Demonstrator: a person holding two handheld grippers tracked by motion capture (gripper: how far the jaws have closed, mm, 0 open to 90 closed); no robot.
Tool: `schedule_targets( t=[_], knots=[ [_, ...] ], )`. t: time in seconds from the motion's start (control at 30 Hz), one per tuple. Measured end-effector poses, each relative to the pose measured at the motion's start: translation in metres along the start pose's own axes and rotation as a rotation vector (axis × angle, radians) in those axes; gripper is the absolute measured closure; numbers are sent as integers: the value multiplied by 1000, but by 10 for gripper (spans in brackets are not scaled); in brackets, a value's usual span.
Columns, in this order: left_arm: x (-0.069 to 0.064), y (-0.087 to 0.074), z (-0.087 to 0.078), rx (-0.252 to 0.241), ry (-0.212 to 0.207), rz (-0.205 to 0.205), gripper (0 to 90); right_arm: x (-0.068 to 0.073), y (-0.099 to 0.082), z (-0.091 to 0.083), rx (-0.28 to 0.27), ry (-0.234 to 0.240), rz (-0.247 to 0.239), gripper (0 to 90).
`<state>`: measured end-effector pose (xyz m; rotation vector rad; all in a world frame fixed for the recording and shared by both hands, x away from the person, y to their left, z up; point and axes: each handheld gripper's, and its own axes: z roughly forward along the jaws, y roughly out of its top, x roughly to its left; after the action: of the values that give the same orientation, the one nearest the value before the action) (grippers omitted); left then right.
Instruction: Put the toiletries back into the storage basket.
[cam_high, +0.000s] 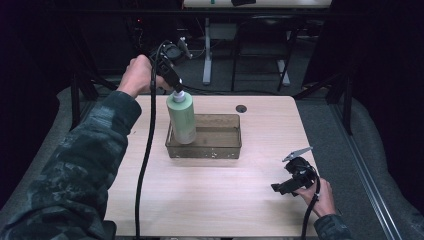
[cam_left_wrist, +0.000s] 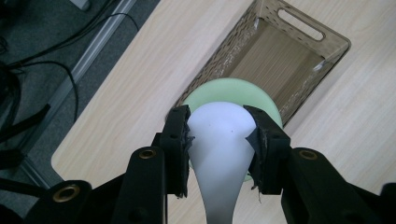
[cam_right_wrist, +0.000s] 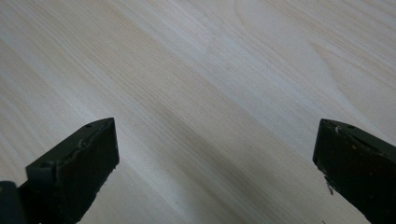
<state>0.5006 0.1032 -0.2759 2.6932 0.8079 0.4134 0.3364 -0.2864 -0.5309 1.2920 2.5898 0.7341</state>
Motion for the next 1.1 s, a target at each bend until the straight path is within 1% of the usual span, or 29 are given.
schedule_targets(
  t=[0.23, 0.3, 0.33, 0.4, 0.43, 0.67, 1.1],
  knots=[
    [1, -6, 8, 9, -16, -11, 632, 0, 0, 0, -3, 7, 0, 0],
    [1, -8, 9, 16, -17, -4, 632, 0, 0, 0, -4, 7, -1, 0],
    [1, -9, 10, 11, -15, -10, 632, 0, 0, 0, -4, 6, 0, 0],
    [1, -9, 11, 17, -17, -9, 632, 0, 0, 0, -2, 8, -1, 0],
    [1, -10, 12, 11, -17, -7, 632, 0, 0, 0, 1, 3, -7, 0],
    [0, -16, 20, 23, -33, -9, 632, 0, 0, 0, 3, 3, -6, 0],
    [0, -23, 25, 41, -45, -1, 632, 1, 0, 0, 3, 4, -6, 0]
  ],
)
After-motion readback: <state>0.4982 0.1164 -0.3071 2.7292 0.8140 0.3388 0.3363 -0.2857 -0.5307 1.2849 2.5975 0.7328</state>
